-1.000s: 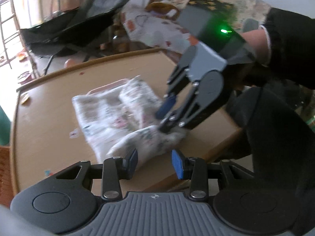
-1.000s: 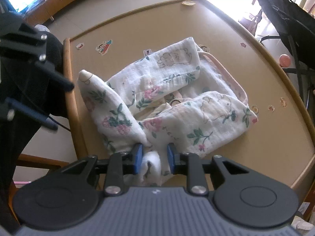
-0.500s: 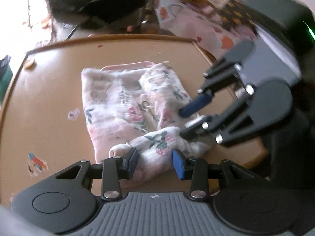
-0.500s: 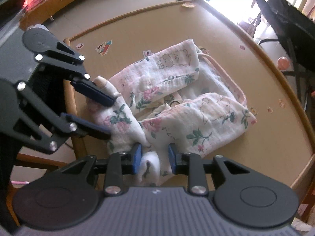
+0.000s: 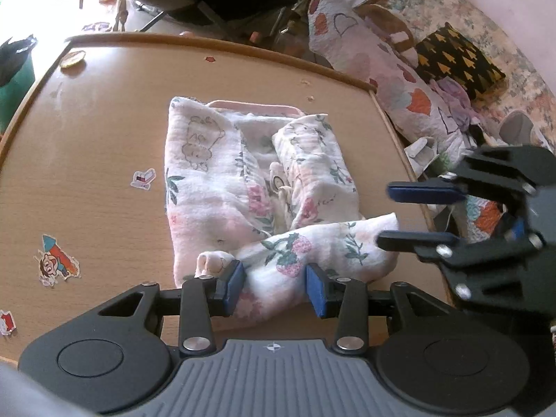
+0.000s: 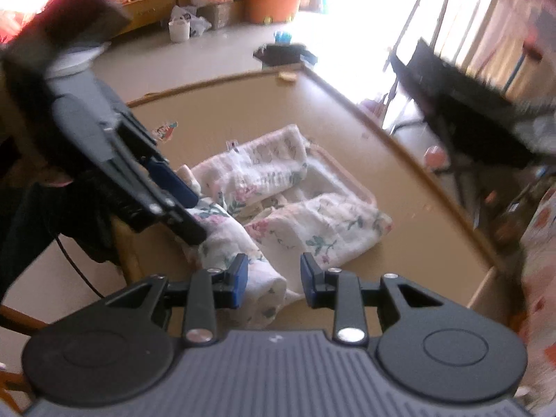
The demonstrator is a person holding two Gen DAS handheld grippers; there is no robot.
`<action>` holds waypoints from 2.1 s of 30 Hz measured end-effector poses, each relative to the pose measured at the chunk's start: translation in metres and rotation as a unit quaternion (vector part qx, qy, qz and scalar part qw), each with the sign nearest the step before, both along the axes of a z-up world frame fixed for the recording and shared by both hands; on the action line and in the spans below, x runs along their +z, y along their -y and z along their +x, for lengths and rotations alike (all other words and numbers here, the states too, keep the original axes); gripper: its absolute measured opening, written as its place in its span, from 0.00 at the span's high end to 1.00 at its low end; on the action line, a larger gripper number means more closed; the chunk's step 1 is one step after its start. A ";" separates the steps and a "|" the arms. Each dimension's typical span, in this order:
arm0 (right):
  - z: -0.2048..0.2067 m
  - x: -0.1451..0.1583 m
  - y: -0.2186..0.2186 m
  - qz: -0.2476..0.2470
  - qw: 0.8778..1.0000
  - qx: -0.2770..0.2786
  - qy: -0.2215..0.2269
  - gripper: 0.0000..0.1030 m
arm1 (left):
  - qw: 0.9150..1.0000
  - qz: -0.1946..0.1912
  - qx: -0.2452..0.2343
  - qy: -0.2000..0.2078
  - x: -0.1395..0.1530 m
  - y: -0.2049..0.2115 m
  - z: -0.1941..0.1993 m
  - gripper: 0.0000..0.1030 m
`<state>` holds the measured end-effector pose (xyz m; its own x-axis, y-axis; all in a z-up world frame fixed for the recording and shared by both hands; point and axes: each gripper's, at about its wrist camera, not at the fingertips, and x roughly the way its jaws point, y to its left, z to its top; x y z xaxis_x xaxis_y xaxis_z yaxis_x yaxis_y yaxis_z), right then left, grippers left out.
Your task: Fold clothes
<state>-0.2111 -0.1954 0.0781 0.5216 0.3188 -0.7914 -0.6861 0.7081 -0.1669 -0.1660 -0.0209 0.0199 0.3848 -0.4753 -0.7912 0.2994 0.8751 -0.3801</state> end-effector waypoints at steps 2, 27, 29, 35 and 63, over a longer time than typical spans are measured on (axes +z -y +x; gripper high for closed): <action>-0.012 0.007 -0.004 0.001 1.000 0.013 0.021 0.69 | 1.000 -0.006 0.006 -0.006 0.000 -0.003 0.001 0.57; -0.015 -0.051 -0.043 -0.064 0.996 0.064 0.005 0.65 | 1.000 -0.024 0.001 0.003 0.002 -0.010 0.000 0.57; -0.013 -0.050 -0.044 -0.061 0.996 0.064 -0.004 0.65 | 1.000 -0.025 -0.005 0.015 0.006 -0.014 -0.006 0.57; -0.005 -0.052 -0.041 -0.051 0.996 0.067 -0.027 0.62 | 0.991 0.064 -0.082 0.085 0.025 -0.022 -0.038 0.44; 0.002 -0.046 -0.033 -0.017 0.996 0.073 -0.055 0.55 | 0.878 0.248 -0.357 0.199 0.021 0.015 -0.044 0.44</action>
